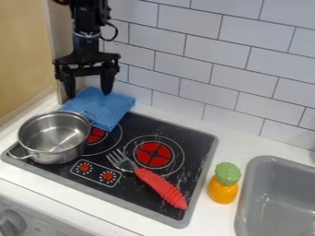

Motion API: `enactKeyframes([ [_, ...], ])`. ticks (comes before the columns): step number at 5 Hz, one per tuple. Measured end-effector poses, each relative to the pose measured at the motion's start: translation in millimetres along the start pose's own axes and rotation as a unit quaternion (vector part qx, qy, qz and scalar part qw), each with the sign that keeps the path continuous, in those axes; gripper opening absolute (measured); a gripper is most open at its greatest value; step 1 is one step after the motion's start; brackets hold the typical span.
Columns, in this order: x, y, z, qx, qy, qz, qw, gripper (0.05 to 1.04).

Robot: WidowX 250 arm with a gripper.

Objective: Move the blue towel to the right upper corner

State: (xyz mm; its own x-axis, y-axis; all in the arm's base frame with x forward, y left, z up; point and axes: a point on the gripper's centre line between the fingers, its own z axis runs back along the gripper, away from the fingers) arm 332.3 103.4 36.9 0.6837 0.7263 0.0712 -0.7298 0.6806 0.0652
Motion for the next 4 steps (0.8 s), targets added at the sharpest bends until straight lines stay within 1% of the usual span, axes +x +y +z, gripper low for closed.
enactKeyframes([
  [1, 5, 0, -7, -0.005, -0.006, 0.008, 0.9999, 0.999],
  [2, 9, -1, -22, -0.002, -0.014, 0.011, 0.9998, 0.999],
  [3, 10, -1, -29, 0.001, -0.018, 0.015, 0.9997, 0.999],
  [4, 7, -2, -32, -0.006, -0.011, 0.021, 0.9997, 0.999],
])
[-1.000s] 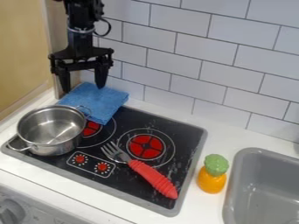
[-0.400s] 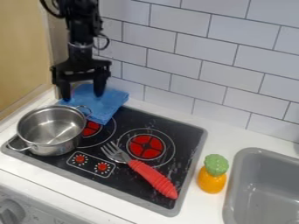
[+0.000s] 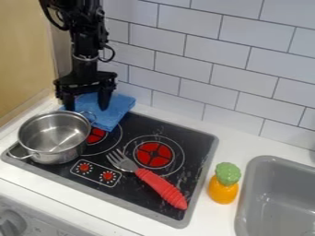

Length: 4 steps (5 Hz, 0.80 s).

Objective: Move the blue towel to the right upper corner

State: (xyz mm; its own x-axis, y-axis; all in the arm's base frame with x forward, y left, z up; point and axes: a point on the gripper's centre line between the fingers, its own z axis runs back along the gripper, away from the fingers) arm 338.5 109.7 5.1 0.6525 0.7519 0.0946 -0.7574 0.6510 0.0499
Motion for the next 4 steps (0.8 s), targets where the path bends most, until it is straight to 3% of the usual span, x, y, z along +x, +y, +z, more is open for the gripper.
enactKeyframes([
  [2, -16, -1, -6, 0.002, 0.020, 0.017, 0.9997, 0.999],
  [4, -25, -6, -7, 0.001, 0.024, 0.017, 0.9996, 0.999],
])
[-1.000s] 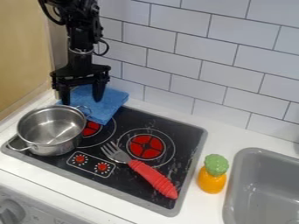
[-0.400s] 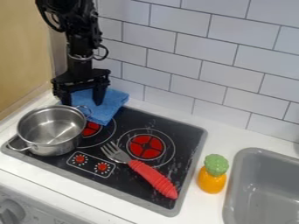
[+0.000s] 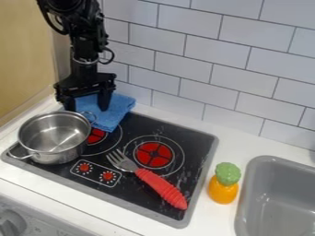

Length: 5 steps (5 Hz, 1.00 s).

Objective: Move the blue towel to the right upper corner

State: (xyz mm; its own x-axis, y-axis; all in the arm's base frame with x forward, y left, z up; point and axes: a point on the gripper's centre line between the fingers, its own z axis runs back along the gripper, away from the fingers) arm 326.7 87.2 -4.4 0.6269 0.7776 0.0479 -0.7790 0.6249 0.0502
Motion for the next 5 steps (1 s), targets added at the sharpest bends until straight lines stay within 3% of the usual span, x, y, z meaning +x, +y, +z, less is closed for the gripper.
enactKeyframes([
  [2, -20, -19, 3, -0.001, -0.004, -0.019, 0.9998, 0.999],
  [5, -73, -61, 8, 0.002, -0.018, -0.076, 0.9970, 0.999],
])
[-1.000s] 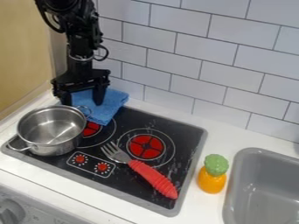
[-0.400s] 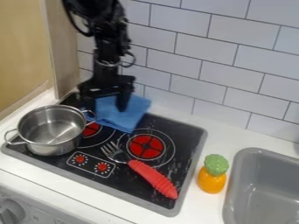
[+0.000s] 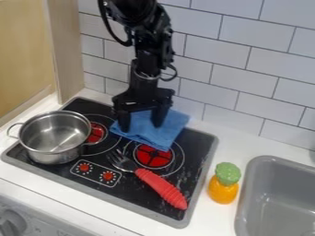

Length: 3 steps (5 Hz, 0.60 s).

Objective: Move the blue towel to the right upper corner

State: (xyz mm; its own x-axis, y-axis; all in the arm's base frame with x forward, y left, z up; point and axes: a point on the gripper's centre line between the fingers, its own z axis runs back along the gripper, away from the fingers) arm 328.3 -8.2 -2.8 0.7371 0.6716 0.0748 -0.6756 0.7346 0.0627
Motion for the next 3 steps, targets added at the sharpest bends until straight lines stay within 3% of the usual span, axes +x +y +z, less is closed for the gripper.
enactKeyframes([
  [3, -51, -39, 7, -0.004, -0.004, -0.062, 0.9981, 0.999],
])
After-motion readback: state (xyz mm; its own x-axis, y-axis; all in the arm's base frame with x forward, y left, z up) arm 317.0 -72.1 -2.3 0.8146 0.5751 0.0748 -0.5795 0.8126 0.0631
